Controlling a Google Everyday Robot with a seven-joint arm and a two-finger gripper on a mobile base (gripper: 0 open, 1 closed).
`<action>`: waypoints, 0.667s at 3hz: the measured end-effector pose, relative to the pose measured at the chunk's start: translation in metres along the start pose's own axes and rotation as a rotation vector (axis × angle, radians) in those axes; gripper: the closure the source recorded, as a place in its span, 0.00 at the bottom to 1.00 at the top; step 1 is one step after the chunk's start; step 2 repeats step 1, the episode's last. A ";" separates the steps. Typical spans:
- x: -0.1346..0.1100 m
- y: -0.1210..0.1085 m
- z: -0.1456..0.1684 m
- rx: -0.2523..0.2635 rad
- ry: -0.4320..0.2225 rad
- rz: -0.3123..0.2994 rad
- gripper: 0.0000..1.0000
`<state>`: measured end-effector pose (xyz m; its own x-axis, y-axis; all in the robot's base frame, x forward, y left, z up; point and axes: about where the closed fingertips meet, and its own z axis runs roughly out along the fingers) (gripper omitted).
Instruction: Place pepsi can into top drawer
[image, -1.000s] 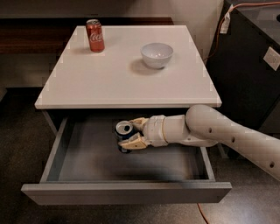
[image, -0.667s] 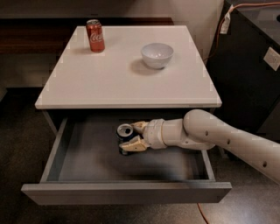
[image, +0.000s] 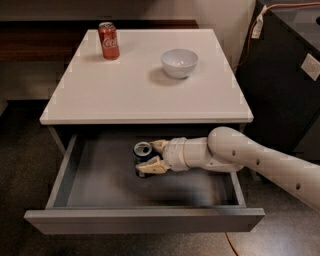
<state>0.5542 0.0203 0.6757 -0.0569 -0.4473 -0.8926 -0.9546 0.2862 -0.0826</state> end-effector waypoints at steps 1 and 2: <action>-0.001 0.001 0.001 -0.003 -0.001 -0.001 0.02; -0.001 0.001 0.001 -0.003 -0.001 -0.001 0.02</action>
Offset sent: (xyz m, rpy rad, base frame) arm 0.0000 0.0000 0.0000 0.0000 0.0000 0.0000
